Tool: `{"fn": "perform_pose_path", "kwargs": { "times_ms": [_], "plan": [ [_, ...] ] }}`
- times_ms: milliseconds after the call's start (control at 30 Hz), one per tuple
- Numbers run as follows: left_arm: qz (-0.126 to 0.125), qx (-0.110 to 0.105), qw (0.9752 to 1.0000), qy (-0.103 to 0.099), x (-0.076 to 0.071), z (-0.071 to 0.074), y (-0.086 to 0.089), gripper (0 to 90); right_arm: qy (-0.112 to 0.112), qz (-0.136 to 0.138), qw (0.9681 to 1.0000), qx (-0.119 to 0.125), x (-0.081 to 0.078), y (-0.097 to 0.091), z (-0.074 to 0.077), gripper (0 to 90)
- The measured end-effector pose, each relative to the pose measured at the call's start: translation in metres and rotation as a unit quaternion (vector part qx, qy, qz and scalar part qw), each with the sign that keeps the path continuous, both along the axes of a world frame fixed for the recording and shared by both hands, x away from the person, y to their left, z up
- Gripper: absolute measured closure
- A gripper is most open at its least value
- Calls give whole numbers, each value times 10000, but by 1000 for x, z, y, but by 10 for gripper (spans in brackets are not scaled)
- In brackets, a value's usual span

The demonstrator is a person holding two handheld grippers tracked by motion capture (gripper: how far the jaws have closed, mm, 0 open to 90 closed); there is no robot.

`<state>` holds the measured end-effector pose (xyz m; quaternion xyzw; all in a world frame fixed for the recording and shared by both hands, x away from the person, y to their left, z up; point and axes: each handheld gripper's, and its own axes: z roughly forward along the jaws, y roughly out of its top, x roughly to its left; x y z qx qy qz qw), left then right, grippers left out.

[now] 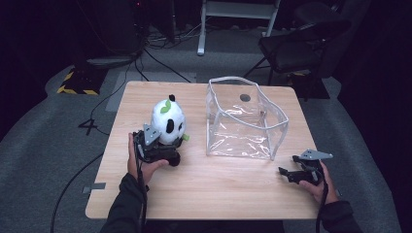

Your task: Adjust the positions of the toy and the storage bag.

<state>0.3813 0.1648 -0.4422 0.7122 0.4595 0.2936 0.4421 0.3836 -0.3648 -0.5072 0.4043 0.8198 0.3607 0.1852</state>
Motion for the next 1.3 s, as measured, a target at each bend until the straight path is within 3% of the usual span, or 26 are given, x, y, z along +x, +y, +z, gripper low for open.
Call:
{"fn": "perform_pose_path", "kwargs": {
  "times_ms": [100,267,300,333,367,667,733,933,1033,1100,1300],
  "plan": [
    [12,67,10000,-39,1,-2,-1,0,2,5,10000,1,0,0,0,150],
    [71,-24,10000,-44,9,-6,1,6,-1,1,10000,0,0,0,0,149],
    [84,37,9999,-79,9,-6,2,26,-1,1,10000,0,0,0,0,149],
    [95,146,9997,-161,9,-5,4,123,-2,1,10000,-1,0,0,0,150],
    [95,146,9997,-161,9,-5,4,160,-2,1,10000,-1,0,0,0,150],
    [-16,222,9996,-167,1,1,17,394,1,2,10000,2,0,0,0,150],
    [-152,200,9997,-82,-8,3,26,402,-1,30,10000,21,0,-1,0,158],
    [-200,213,9996,-8,-27,5,44,399,36,-84,9997,227,3,-5,3,170],
    [-214,220,9995,30,-38,5,53,398,-66,99,9997,229,5,-1,9,185],
    [-191,182,9996,33,-44,5,59,396,-280,261,9987,346,6,8,20,213],
    [-200,134,9997,17,-56,2,67,395,-293,432,9971,547,17,21,24,295]
  ]
}}
